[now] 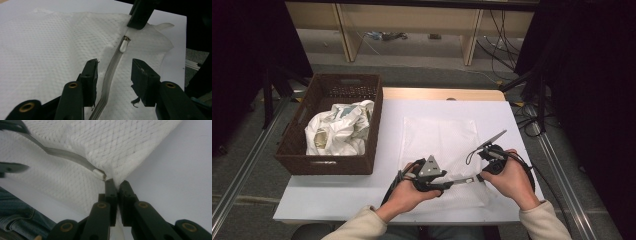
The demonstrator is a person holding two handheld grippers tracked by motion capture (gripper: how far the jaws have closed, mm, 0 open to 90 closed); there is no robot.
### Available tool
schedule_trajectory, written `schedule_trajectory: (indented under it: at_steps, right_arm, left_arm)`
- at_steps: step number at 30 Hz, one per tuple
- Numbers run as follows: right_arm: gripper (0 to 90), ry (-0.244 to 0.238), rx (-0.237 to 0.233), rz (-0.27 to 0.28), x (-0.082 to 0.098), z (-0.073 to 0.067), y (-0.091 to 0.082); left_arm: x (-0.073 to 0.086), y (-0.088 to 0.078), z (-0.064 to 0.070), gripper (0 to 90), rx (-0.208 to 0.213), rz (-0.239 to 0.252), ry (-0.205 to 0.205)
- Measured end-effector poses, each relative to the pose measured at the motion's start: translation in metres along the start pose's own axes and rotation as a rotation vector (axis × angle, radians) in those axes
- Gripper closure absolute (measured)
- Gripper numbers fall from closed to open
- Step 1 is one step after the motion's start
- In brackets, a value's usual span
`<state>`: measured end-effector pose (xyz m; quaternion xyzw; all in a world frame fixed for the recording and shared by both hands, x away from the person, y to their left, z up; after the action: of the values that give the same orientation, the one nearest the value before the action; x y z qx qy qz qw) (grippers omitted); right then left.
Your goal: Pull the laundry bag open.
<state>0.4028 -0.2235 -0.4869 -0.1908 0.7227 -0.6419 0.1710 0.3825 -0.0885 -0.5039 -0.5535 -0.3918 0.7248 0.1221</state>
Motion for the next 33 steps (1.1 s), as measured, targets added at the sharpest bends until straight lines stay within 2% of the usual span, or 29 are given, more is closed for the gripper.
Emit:
schedule_trajectory:
  at_steps: [2, 3, 4, 5, 7, 8, 11, 12, 13, 14, 15, 16, 17, 18, 19, 20, 23, 24, 27, 28, 29, 30, 31, 32, 33]
  right_arm:
    - [87.1, -0.001, -0.010, -0.006, 0.001, -0.001, -0.001]
    - [87.1, -0.022, 0.017, 0.000, 0.001, 0.002, 0.000]
    - [87.1, 0.004, -0.009, 0.004, 0.001, -0.003, -0.001]
    - [87.1, 0.004, -0.009, 0.004, 0.001, -0.003, -0.001]
    - [87.1, 0.000, -0.007, 0.022, 0.000, -0.004, -0.001]
    - [87.1, 0.009, -0.003, 0.019, 0.000, -0.004, -0.001]
    - [87.1, 0.003, -0.013, 0.007, 0.001, -0.005, -0.002]
    - [87.1, -0.012, -0.011, 0.023, -0.001, -0.005, -0.002]
    - [87.1, -0.008, -0.008, 0.015, 0.000, -0.005, -0.003]
    - [87.1, -0.021, -0.008, 0.017, 0.001, -0.005, -0.003]
    - [87.1, -0.021, -0.008, 0.017, 0.001, -0.005, -0.003]
    - [87.1, 0.007, -0.016, 0.020, 0.001, -0.007, -0.003]
    - [87.1, 0.005, -0.014, 0.026, 0.001, -0.007, -0.003]
    - [87.1, 0.003, -0.020, 0.026, 0.001, -0.008, -0.003]
    - [87.1, 0.003, -0.023, 0.014, 0.002, -0.008, -0.004]
    - [87.1, 0.031, -0.030, 0.012, 0.002, -0.011, -0.004]
    - [87.1, 0.005, -0.018, 0.008, 0.001, -0.008, -0.003]
    - [87.1, 0.005, -0.018, 0.008, 0.001, -0.008, -0.003]
    - [87.1, 0.010, -0.016, 0.024, 0.000, -0.009, -0.001]
    - [87.1, 0.000, -0.018, 0.027, 0.000, -0.009, -0.001]
    - [87.1, -0.022, -0.011, 0.027, -0.001, -0.008, -0.001]
    - [87.1, -0.042, -0.005, 0.030, -0.001, -0.006, 0.000]
    - [87.1, -0.005, -0.017, 0.020, 0.000, -0.010, -0.001]
    - [87.1, -0.005, -0.017, 0.020, 0.000, -0.010, -0.001]
    - [87.1, -0.004, -0.021, 0.023, 0.000, -0.010, -0.001]
  left_arm:
    - [-0.003, 0.005, 0.004, 58.0, 0.015, 0.001, 0.014]
    - [-0.004, 0.009, 0.008, 58.7, 0.018, -0.009, -0.012]
    - [-0.009, 0.015, 0.007, 60.3, 0.015, -0.009, 0.046]
    - [-0.009, 0.015, 0.007, 60.7, 0.015, -0.009, 0.046]
    - [-0.013, 0.025, 0.005, 61.7, -0.030, -0.032, 0.074]
    - [-0.014, 0.030, 0.008, 62.6, -0.004, -0.038, 0.085]
    - [-0.015, 0.038, 0.010, 62.7, -0.014, -0.056, 0.105]
    - [-0.015, 0.042, 0.011, 62.7, -0.018, -0.065, 0.102]
    - [-0.017, 0.044, 0.007, 62.5, -0.053, -0.073, 0.136]
    - [-0.017, 0.050, 0.013, 62.4, -0.009, -0.082, 0.136]
    - [-0.017, 0.050, 0.013, 62.3, -0.009, -0.082, 0.136]
    - [-0.017, 0.052, 0.015, 62.3, 0.002, -0.089, 0.139]
    - [-0.017, 0.053, 0.015, 62.3, -0.004, -0.103, 0.157]
    - [-0.018, 0.054, 0.016, 62.3, -0.005, -0.089, 0.146]
    - [-0.018, 0.055, 0.015, 62.5, -0.007, -0.096, 0.151]
    - [-0.018, 0.055, 0.015, 63.0, -0.008, -0.101, 0.152]
    - [-0.018, 0.055, 0.017, 65.8, -0.001, -0.096, 0.149]
    - [-0.018, 0.055, 0.015, 65.8, -0.011, -0.094, 0.164]
    - [-0.020, 0.054, 0.020, 68.8, 0.009, -0.080, 0.150]
    - [-0.020, 0.054, 0.021, 69.8, 0.015, -0.086, 0.147]
    - [-0.018, 0.053, 0.021, 70.8, 0.021, -0.103, 0.161]
    - [-0.021, 0.054, 0.021, 71.6, 0.013, -0.078, 0.134]
    - [-0.020, 0.053, 0.019, 72.8, 0.009, -0.089, 0.139]
    - [-0.021, 0.054, 0.021, 72.8, 0.024, -0.072, 0.104]
    - [-0.019, 0.054, 0.018, 72.6, 0.015, -0.089, 0.112]
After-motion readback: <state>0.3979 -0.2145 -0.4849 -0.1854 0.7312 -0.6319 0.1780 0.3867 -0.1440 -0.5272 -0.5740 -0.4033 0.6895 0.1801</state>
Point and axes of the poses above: each handheld gripper's, and its own axes: y roughly forward along the jaws, x roughly out of its underside, z roughly to its right, the point moved 9 cm from there along y, roughly forward along the jaws, and after that the axes turned 13 degrees about -z, right-handed, at the moved point
